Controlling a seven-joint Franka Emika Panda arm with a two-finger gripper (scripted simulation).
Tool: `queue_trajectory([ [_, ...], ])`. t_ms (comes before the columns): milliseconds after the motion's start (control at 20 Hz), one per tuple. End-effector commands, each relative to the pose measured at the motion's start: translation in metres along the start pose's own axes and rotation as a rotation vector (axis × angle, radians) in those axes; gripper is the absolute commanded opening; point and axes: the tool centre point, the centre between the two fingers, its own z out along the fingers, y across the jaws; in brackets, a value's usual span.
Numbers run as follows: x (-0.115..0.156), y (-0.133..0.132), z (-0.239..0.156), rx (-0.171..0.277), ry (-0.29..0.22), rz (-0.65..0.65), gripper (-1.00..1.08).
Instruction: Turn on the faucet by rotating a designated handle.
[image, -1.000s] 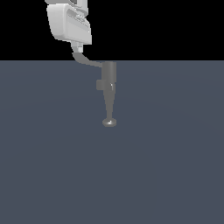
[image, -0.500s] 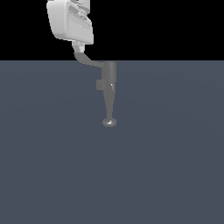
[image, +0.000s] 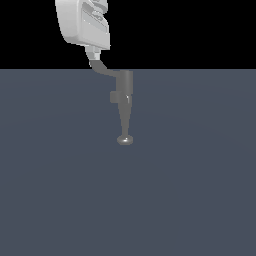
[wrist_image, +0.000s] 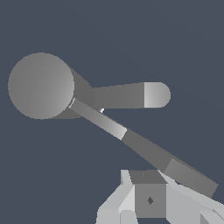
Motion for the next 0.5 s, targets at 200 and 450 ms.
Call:
queue_trajectory([
  [200, 0.014, 0.012, 0.001, -0.005, 0.002, 0.004, -1.0],
  [450, 0.022, 0.021, 0.001, -0.005, 0.002, 0.003, -1.0],
])
